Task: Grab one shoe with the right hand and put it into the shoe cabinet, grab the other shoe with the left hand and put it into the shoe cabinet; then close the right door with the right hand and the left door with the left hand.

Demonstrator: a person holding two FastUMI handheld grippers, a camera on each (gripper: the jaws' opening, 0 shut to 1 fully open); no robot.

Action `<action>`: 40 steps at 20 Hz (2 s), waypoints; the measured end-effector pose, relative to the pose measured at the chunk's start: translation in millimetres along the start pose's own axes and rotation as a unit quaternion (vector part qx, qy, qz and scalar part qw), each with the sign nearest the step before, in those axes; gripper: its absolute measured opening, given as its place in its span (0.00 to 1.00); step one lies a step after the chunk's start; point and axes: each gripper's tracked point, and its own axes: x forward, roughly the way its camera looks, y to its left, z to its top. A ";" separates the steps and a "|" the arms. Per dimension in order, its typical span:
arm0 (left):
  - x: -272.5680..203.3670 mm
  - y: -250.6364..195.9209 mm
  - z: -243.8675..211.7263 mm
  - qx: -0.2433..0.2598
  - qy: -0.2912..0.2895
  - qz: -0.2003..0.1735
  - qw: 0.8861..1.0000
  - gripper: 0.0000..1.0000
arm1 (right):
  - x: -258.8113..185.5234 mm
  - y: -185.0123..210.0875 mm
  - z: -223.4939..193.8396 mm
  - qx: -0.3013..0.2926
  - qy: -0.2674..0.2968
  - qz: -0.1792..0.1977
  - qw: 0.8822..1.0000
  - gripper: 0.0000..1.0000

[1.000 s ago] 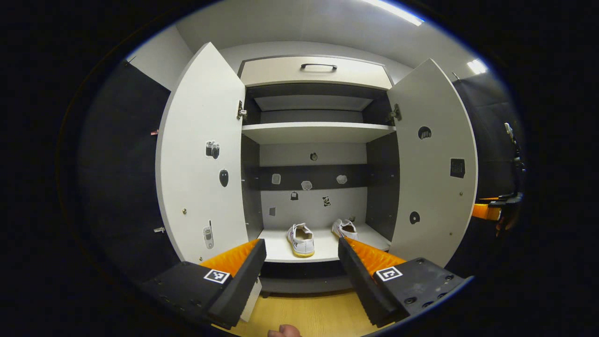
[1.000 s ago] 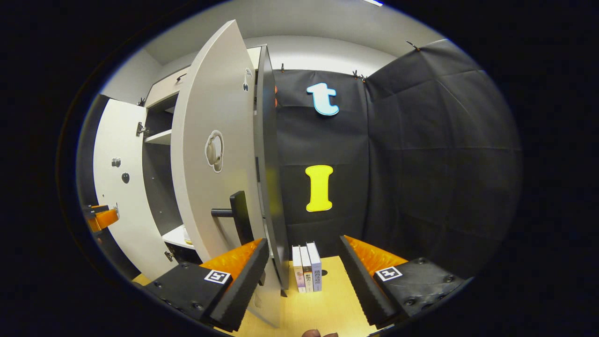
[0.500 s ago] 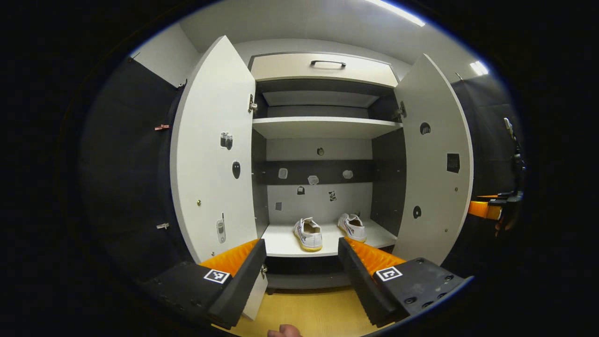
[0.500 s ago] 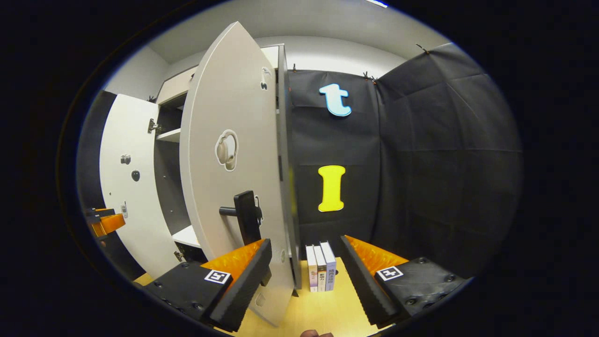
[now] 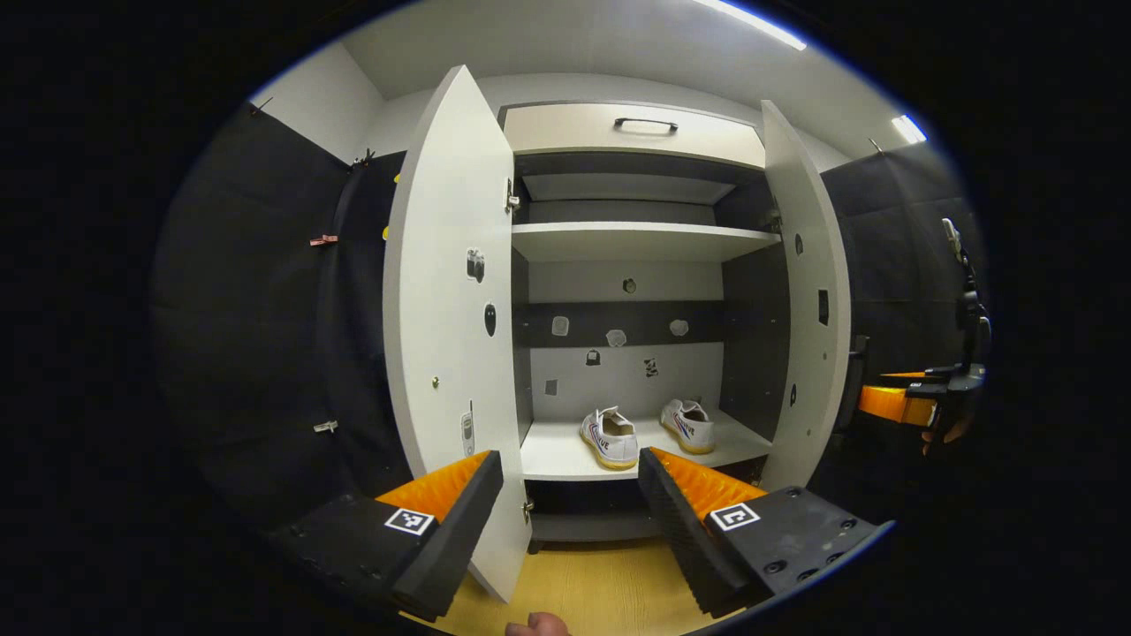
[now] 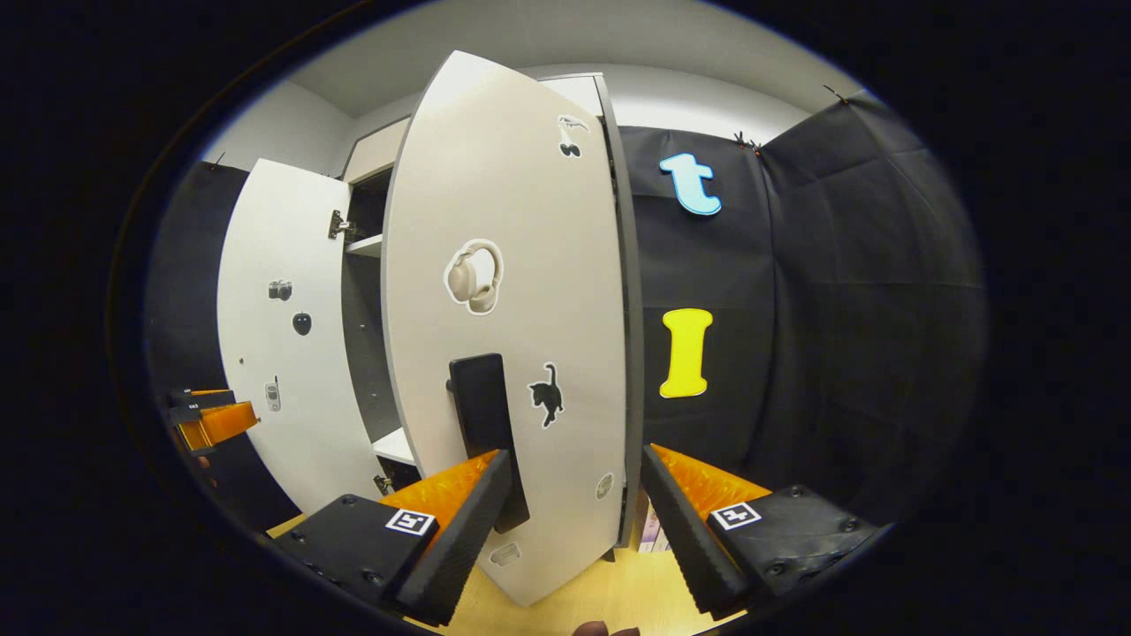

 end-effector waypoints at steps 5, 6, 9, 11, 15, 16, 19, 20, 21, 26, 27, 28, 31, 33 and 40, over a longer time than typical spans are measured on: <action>-8.9 16.0 2.0 0.002 -0.003 0.009 1.000 0.97 | 1.4 34.3 2.7 0.013 -0.003 0.026 1.000 0.98; -11.6 20.3 2.5 0.002 -0.004 0.012 1.000 0.97 | -0.1 36.6 4.9 0.016 -0.009 0.028 0.999 0.98; -18.5 35.6 4.0 0.000 -0.007 0.022 1.000 0.97 | -6.8 44.9 10.6 0.025 -0.025 0.036 0.999 0.97; -23.9 47.1 6.3 0.000 -0.010 0.028 1.000 0.97 | -10.5 40.5 10.3 -0.003 -0.034 0.020 0.999 0.98; -34.2 69.8 12.0 0.010 -0.017 0.035 0.999 0.97 | -20.9 47.2 -4.1 0.008 -0.021 0.010 1.000 0.98; -36.4 77.7 12.7 0.012 -0.016 0.039 0.999 0.97 | -24.3 49.4 -6.5 0.020 -0.017 0.010 1.000 0.98; -37.1 104.5 11.8 0.013 -0.017 0.052 0.998 0.97 | -31.0 45.4 -5.4 0.013 -0.018 -0.011 1.000 0.98; -37.5 115.9 11.6 0.016 -0.016 0.059 0.998 0.97 | -33.8 45.1 -6.4 0.008 -0.018 -0.017 1.000 0.98; -37.6 128.7 11.3 0.020 -0.017 0.069 0.997 0.97 | -36.1 47.8 -7.4 0.003 -0.018 -0.017 1.000 0.98; -18.8 178.7 3.9 0.016 -0.011 0.105 0.994 0.97 | -49.3 49.2 3.4 -0.008 -0.038 -0.027 0.999 0.98; -12.3 187.2 1.4 0.015 -0.008 0.110 0.994 0.97 | -50.7 47.8 3.4 -0.010 -0.038 -0.030 0.999 0.98; -4.4 194.7 -2.1 0.013 -0.004 0.113 0.994 1.00 | -51.4 48.7 4.4 -0.011 -0.038 -0.031 0.999 0.98; 12.7 201.6 -10.4 0.009 0.004 0.110 0.994 0.97 | -54.1 47.5 8.3 -0.024 -0.042 -0.038 0.998 0.98; 26.6 203.8 -17.5 0.011 0.011 0.101 0.995 0.97 | -55.1 46.9 6.4 -0.043 -0.041 -0.043 0.997 0.98; 39.5 190.0 -22.5 0.041 0.017 0.083 0.996 0.92 | -56.2 47.7 1.4 -0.051 -0.034 -0.048 0.997 0.98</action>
